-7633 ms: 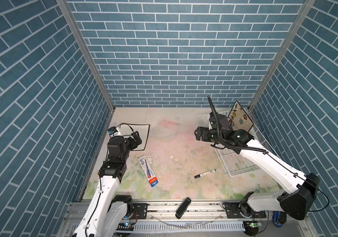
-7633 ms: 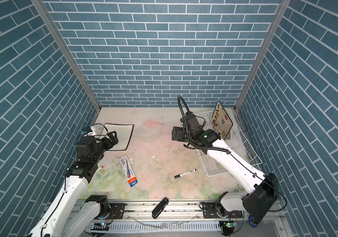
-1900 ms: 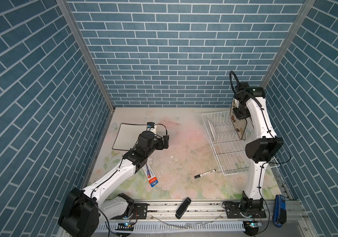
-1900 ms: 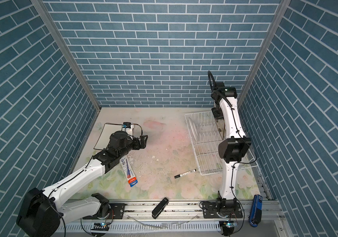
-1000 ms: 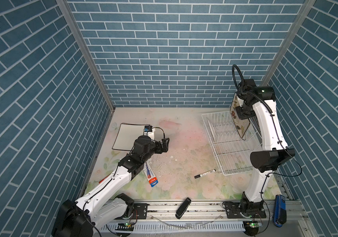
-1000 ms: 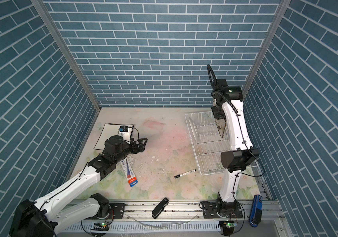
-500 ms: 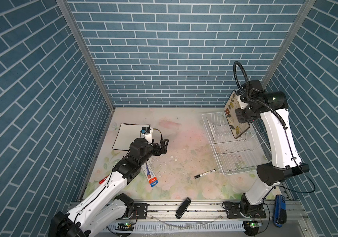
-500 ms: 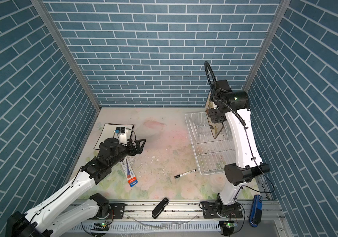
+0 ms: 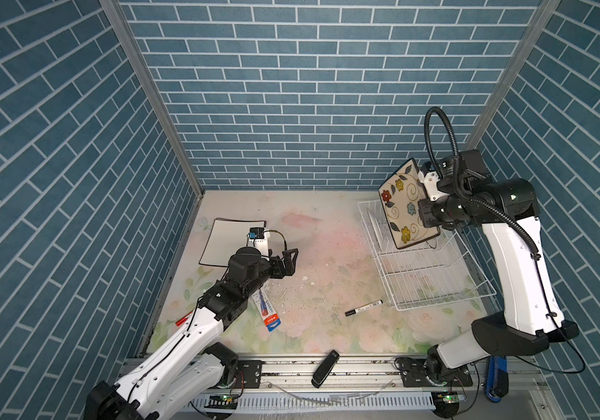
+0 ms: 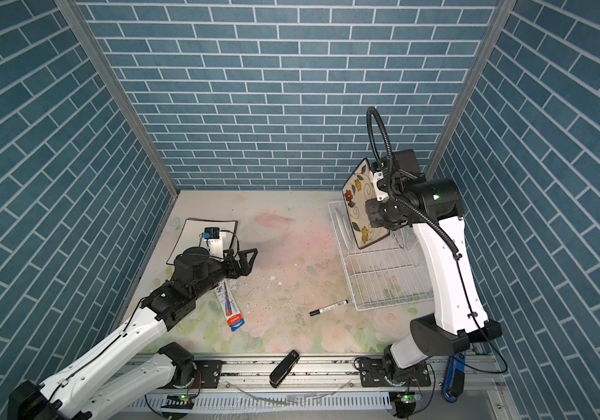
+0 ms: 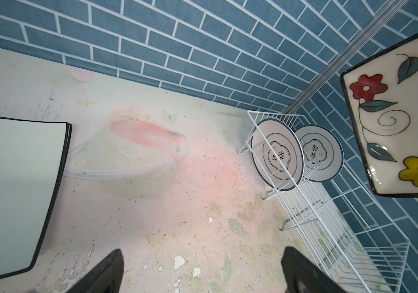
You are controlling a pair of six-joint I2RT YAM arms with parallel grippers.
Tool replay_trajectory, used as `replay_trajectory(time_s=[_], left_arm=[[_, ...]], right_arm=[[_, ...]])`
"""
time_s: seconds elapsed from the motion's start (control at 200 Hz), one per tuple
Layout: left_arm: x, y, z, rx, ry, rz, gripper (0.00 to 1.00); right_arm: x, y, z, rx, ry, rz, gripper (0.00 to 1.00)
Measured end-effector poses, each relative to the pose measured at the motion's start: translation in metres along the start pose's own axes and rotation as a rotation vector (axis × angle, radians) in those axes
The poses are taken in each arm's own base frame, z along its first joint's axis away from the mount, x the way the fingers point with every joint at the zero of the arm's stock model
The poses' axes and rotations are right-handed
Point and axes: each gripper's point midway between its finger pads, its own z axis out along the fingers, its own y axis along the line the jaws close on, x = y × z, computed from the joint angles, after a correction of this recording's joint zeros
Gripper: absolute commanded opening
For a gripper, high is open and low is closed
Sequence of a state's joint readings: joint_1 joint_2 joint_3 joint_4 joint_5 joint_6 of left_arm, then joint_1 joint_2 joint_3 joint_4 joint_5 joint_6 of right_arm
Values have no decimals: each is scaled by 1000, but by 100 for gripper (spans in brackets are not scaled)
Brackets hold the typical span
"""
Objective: Unload the plates from the dish rack
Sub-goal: 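Carry the floral plate toward the left gripper while the left gripper opens toward it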
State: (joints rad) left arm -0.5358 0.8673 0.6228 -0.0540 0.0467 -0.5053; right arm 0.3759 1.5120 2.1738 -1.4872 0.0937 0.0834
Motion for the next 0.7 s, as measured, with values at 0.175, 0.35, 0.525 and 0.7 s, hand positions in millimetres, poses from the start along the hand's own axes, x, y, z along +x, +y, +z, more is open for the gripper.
replay_trajectory(time_s=[0.175,0.35,0.525,0.7], left_arm=[[2,0,1,2,8,0,99],[3,-2,1,14,15,0,100],[4,-8,1,47,24,-1,100],[5,-20,2,110,37,-5,100]], right_arm=[[3,22,12,-120,-2,36,0],[2,43,26,-235,9,61,0],[5,60,38,-325,15,92,0],[14,78,58,-422,47,127,0]])
